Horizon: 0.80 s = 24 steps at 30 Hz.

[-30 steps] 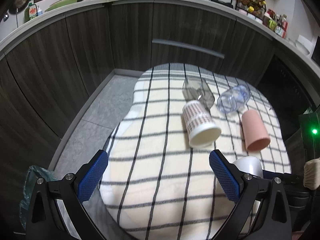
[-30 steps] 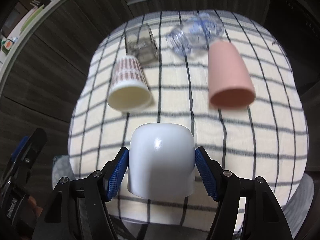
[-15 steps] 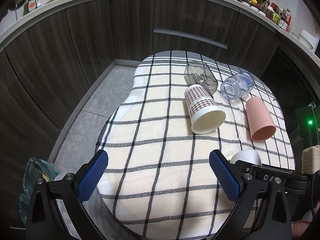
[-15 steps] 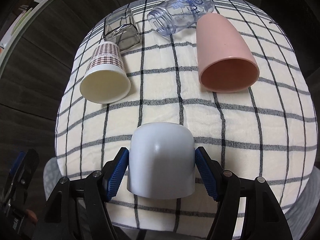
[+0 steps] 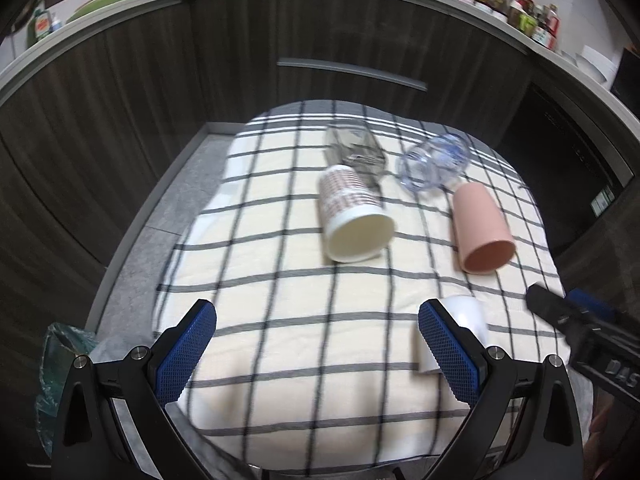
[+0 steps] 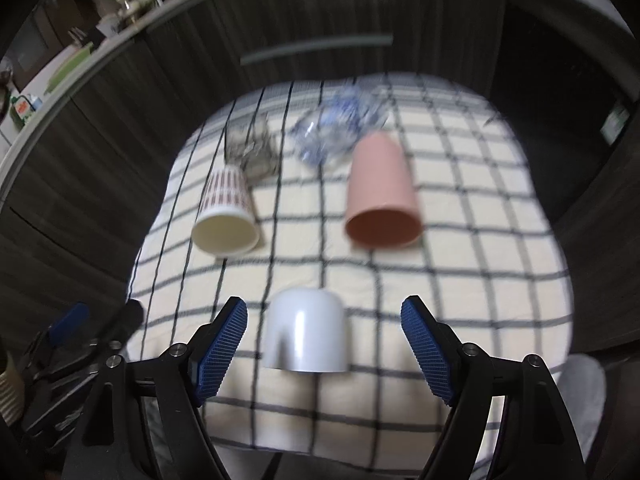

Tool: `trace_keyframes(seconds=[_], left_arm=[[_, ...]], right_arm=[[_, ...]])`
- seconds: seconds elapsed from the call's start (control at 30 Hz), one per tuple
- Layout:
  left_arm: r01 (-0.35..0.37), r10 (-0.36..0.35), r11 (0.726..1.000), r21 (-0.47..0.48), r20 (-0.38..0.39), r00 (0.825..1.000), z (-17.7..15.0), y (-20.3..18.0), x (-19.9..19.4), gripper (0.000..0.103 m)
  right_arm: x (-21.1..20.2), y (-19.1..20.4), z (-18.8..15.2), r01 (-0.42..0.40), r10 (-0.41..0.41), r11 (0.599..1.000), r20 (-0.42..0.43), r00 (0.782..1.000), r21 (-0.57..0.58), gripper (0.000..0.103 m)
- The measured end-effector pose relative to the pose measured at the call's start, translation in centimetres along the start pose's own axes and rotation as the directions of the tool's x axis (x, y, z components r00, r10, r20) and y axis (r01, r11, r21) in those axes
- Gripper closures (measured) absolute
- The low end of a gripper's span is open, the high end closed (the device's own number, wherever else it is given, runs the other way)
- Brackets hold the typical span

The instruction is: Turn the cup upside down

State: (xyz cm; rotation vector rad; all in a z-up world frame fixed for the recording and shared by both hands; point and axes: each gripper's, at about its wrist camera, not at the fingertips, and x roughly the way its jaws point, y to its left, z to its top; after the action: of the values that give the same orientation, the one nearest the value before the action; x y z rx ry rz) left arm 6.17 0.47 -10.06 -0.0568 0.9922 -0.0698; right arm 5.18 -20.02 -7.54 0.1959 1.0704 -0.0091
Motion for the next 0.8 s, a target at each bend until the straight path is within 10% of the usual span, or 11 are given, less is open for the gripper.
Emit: trace_keyframes(seconds=[0.8], left_arm=[[0.008, 0.030, 0.989, 0.150, -0.247, 0.969, 1.5, -11.6, 6.5, 0.000]], right_arm=[[-6.0, -6.7, 0.1, 0.210, -0.200, 0.978, 0.386, 0.900, 0.018, 0.023]])
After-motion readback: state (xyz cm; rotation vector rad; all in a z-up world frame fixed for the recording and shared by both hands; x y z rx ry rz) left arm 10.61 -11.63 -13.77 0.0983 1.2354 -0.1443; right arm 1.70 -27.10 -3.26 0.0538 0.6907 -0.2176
